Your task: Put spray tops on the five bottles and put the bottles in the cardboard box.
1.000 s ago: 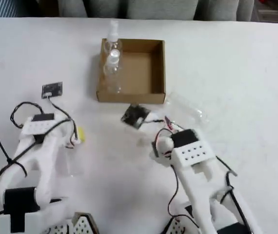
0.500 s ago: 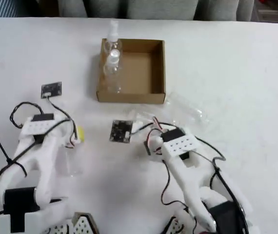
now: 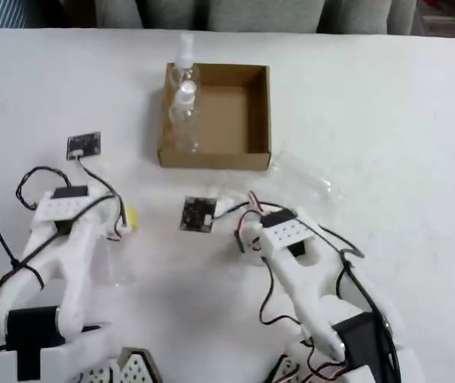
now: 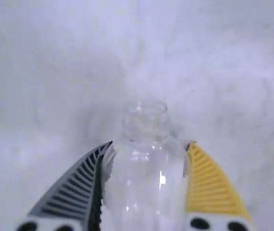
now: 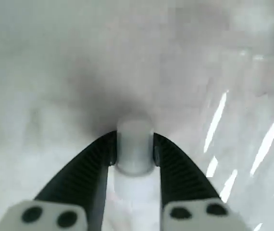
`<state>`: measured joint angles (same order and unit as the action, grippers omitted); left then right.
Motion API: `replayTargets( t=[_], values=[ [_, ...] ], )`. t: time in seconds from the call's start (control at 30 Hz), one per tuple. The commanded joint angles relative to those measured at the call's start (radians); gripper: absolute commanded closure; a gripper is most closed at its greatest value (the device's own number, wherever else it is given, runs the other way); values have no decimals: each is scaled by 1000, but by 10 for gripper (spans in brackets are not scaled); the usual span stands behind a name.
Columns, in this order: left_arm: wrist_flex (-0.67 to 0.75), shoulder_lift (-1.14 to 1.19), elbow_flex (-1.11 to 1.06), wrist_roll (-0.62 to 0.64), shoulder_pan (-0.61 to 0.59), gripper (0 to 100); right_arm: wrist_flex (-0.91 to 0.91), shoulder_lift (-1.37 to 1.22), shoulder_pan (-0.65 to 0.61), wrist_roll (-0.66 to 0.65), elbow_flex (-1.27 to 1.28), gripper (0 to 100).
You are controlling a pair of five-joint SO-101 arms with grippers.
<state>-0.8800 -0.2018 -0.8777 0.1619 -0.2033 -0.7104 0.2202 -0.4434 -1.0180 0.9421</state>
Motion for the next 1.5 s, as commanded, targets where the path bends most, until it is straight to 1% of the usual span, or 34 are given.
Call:
replayTargets(
  t=[0.0, 0.07, 0.17, 0.27, 0.33, 0.4, 0.5, 0.63, 0.77, 0.83, 0.93, 1.07, 1.17, 1.33, 1.47],
  values=[
    [23, -51, 5, -12, -12, 979, -56, 13, 12, 115, -72, 984],
    [23, -51, 5, -12, -12, 979, -143, 47, 33, 210, -130, 982],
    [23, -50, 5, -11, -12, 979, -260, 113, 90, 400, -232, 983],
    [23, -50, 5, -11, -12, 979, -331, 182, 165, 598, -321, 983],
    [23, -53, 5, -11, -12, 979, -369, 226, 214, 707, -362, 983],
    [23, -54, 5, -9, -12, 979, -398, 269, 252, 784, -391, 983],
    [23, -56, 5, -9, -1, 979, -444, 335, 277, 856, -420, 983],
    [23, -56, 3, -8, 45, 979, -464, 429, 266, 907, -425, 983],
    [15, -94, 12, -8, 88, 980, -466, 498, 185, 864, -419, 983],
    [14, -173, 8, -6, 102, 980, -466, 539, 176, 839, -422, 983],
    [-6, -338, -12, -6, 131, 980, -463, 622, 174, 836, -422, 983],
    [-5, -564, -48, -6, 236, 977, -443, 773, 168, 838, -425, 983],
    [-5, -713, -51, -8, 335, 976, -334, 883, 166, 842, -425, 983],
    [-3, -906, -72, -8, 489, 976, -58, 1015, 166, 842, -422, 983],
    [77, -1040, -169, -14, 591, 976, 134, 1064, 166, 844, -425, 983]
  ],
)
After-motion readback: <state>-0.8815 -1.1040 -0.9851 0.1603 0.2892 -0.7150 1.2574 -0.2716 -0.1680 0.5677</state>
